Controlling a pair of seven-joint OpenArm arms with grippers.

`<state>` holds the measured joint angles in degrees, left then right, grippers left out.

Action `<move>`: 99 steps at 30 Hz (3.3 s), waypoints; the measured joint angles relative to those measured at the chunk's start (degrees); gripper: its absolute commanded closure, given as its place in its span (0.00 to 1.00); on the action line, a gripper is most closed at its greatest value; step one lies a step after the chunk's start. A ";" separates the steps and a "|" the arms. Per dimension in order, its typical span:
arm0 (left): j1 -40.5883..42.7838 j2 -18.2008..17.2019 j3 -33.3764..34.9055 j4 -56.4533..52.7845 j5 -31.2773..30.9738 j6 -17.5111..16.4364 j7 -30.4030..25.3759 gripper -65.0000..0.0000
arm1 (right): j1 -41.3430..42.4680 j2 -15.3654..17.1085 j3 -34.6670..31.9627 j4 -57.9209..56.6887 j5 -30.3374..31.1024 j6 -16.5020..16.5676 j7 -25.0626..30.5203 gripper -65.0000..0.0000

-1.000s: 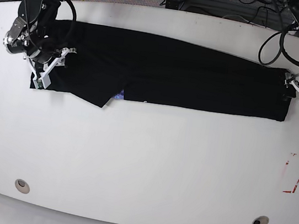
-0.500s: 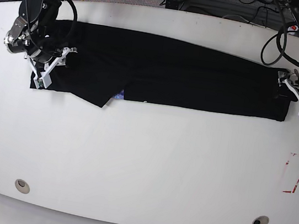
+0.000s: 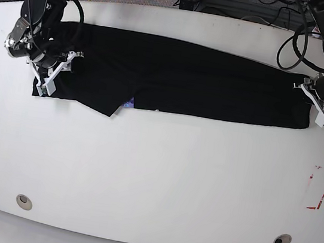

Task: Fold the T-shirt properly
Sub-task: 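Release the band end with the left gripper and regrasp it, then drag the grasped band end with the left gripper toward the right gripper, then grasp the band ends with both grippers and pull them inward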

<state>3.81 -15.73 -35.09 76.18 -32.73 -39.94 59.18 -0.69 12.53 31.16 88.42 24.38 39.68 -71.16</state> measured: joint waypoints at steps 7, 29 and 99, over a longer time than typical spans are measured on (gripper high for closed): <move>3.80 1.22 0.92 12.59 2.34 0.11 2.43 0.99 | -0.07 -0.13 0.02 0.00 0.04 0.00 0.02 0.63; 3.43 13.31 26.23 32.50 2.25 1.97 2.49 0.98 | -0.07 -0.15 0.07 0.00 0.22 0.00 0.02 0.63; 2.86 11.37 29.57 19.65 12.61 10.40 -1.57 0.52 | 5.66 9.86 23.89 -21.29 16.41 0.15 -4.90 0.19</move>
<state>6.68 -4.36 -5.52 95.83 -20.12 -29.54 57.60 4.97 22.39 55.05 67.13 40.80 39.83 -76.05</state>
